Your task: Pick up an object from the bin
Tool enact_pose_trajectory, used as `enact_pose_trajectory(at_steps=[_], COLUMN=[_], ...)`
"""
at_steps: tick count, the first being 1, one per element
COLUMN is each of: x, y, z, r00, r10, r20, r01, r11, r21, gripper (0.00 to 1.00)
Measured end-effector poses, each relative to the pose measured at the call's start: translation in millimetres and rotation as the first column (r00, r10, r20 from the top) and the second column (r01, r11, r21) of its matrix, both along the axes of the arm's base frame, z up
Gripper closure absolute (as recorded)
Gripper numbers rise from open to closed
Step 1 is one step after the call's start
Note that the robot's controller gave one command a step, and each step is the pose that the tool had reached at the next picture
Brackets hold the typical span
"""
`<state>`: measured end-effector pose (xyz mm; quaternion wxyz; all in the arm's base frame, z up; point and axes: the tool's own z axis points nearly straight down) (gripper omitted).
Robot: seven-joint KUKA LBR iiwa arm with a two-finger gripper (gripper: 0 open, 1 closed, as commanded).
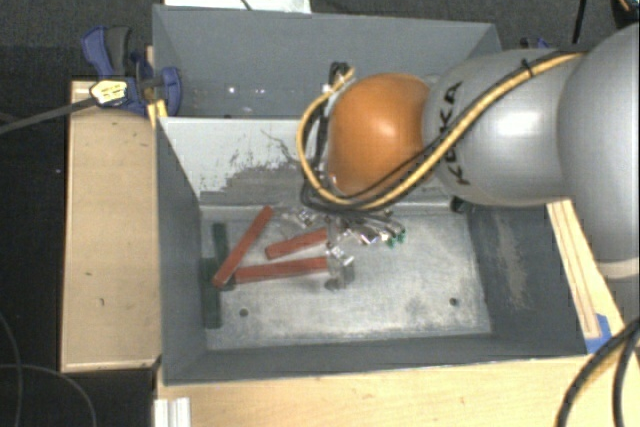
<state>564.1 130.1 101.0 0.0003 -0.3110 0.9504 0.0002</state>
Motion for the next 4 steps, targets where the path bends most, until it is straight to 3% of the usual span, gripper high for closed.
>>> enact_pose_trajectory(at_steps=[1,2,3,4], x=[5.6,5.9,6.1,6.6], y=[9.7,10.2,10.1,10.3], z=[-32.0,-31.3,-31.0,-27.1], r00=[1.000,0.999,0.999,0.999], r10=[-0.028,-0.032,-0.036,-0.043], r20=[-0.003,-0.002,-0.002,0.001], r01=[0.028,0.032,0.036,0.043], r11=[1.000,0.999,0.999,0.999], r21=[0.001,0.000,0.000,0.002], gripper=[0.00,0.00,1.00,1.00])
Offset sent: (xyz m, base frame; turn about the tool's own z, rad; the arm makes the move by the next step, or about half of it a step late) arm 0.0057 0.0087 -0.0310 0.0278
